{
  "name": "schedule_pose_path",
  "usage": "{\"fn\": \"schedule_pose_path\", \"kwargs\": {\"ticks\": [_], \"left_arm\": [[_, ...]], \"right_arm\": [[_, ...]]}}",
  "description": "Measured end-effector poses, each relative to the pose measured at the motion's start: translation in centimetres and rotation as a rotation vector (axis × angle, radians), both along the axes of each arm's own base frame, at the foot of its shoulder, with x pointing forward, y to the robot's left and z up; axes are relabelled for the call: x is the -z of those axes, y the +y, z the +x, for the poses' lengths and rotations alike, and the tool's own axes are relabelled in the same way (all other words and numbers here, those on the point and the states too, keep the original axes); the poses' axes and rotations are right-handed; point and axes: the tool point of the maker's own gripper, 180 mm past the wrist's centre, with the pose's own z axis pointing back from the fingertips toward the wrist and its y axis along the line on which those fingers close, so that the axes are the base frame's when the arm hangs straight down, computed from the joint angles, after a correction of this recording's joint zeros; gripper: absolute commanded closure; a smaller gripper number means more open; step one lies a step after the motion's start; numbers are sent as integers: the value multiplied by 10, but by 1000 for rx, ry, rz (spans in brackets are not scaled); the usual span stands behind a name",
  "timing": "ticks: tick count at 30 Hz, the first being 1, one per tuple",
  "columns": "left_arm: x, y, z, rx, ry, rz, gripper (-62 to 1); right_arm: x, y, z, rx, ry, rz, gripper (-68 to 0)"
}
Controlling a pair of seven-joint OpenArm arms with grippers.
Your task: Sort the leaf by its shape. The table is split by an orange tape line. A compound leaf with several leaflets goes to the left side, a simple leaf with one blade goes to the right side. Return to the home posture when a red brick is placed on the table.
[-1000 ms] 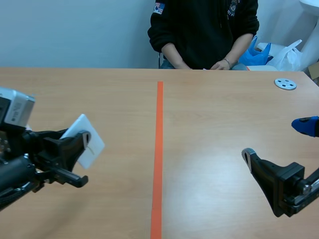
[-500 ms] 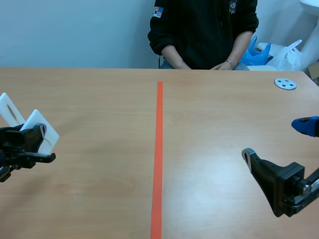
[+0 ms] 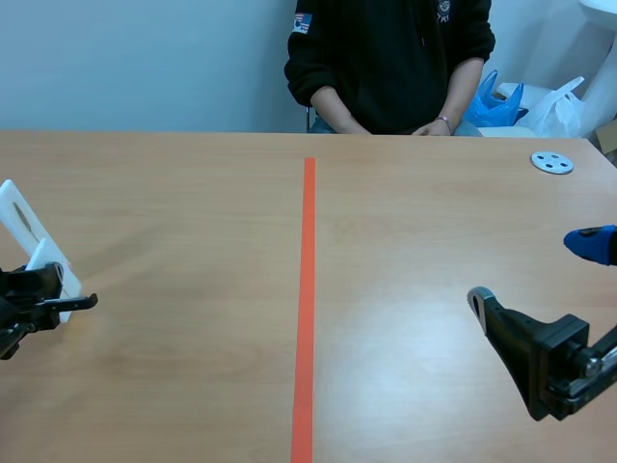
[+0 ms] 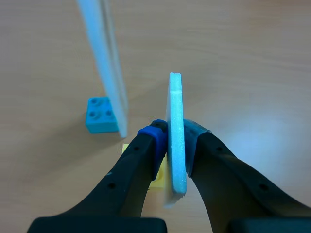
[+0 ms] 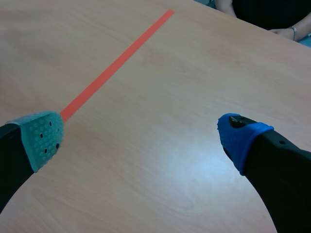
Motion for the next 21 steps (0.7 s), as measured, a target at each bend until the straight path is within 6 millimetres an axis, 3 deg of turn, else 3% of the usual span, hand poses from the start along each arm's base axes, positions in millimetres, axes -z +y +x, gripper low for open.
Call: {"fn": "schedule_pose_path", "kwargs": {"ticks": [8,10,17,21], "left_arm": [[13,5,-6,-19,21,-4,-43],[13,6,-6,-19,16,-3,-69],[11,5,-5,-19,7,-2,-278],[6,5,-4,-18,-24,3,-511]], "right_arm": [[0,0,0,0,0,0,-679],[0,0,0,0,0,0,-679],[0,0,0,0,0,0,-679],[0,0,0,0,0,0,-679]]}}
